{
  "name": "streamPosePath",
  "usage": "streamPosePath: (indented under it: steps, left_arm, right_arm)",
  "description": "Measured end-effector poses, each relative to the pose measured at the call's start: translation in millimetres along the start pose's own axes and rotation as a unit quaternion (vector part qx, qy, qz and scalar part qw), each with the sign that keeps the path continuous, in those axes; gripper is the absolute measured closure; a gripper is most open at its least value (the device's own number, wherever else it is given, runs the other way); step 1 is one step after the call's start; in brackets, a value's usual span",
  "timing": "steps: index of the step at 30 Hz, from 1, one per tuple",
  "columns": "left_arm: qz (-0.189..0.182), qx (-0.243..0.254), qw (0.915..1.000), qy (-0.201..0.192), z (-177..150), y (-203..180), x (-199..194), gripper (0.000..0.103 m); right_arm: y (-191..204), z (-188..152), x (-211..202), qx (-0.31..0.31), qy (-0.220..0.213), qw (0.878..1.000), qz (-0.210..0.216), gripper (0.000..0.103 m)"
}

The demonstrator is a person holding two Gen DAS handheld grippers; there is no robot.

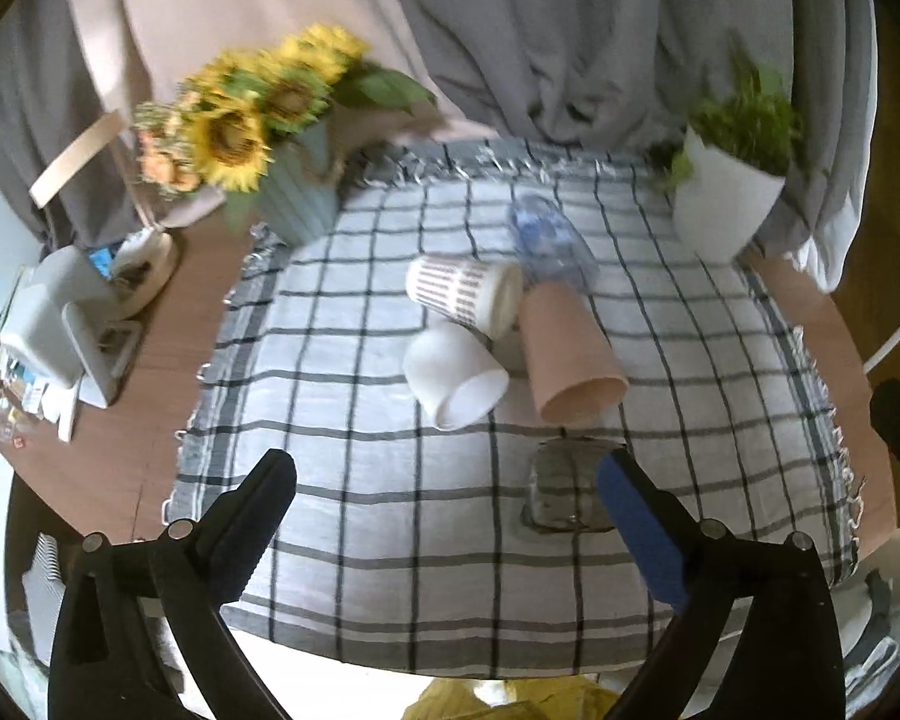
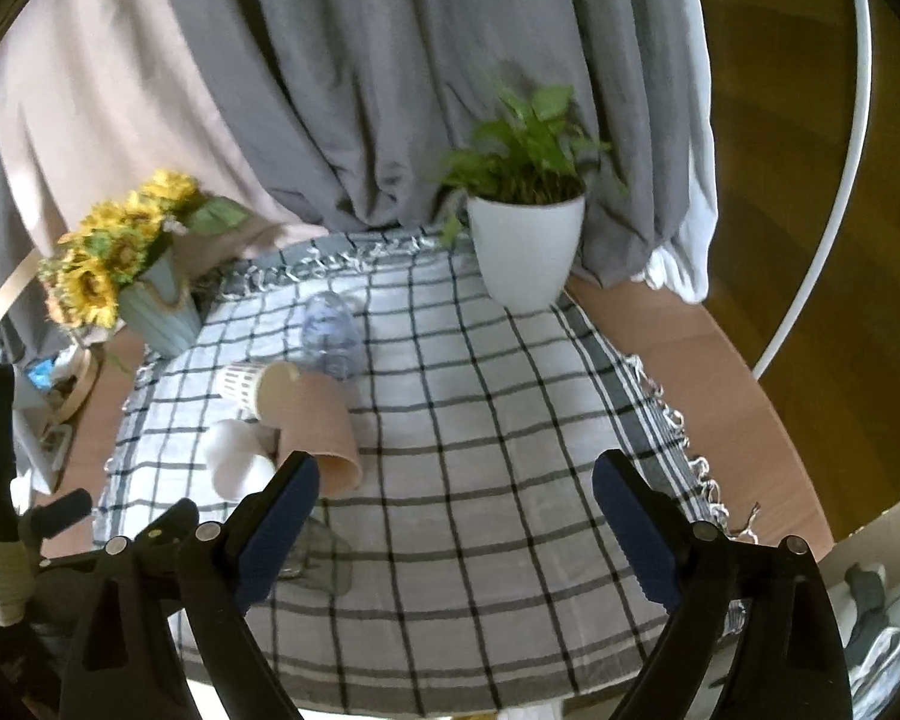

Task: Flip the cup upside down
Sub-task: 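Lower the glass cup onto the cloth and open the right gripper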

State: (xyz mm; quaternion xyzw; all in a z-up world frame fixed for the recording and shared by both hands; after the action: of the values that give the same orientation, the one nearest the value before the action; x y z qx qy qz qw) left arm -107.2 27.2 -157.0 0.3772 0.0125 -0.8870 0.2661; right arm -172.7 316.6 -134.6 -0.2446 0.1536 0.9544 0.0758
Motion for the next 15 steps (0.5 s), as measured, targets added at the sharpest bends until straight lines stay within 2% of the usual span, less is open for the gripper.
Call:
streamPosePath:
  steps: [7,15]
  left_arm:
    - [0.003,-0.019,0.9991,-0.039,-0.6,31.6,-33.1,0.001]
    - [0.011,-0.020,0.9964,-0.082,2.0,57.6,-62.8,0.001]
  right_arm:
    - [26.4,2.8,-38.9,-0.011,-0.039,0.999,0.003,0.009]
    - [46.3,-3.1,-63.8,-0.005,-0.053,0.999,0.009,0.006]
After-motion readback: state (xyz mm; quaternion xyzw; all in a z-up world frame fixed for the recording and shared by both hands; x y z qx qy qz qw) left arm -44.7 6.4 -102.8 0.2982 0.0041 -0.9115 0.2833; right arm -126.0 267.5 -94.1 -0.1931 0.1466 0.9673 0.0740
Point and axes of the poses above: each gripper's, at about its wrist camera, not at the fingertips, and x roughly the way its jaws point, y to its left, z to its top, the point moved 6 cm from there along x, roughly the way its jaws point, and after that the axes turned 11 degrees about -y, right-handed, at the moved point
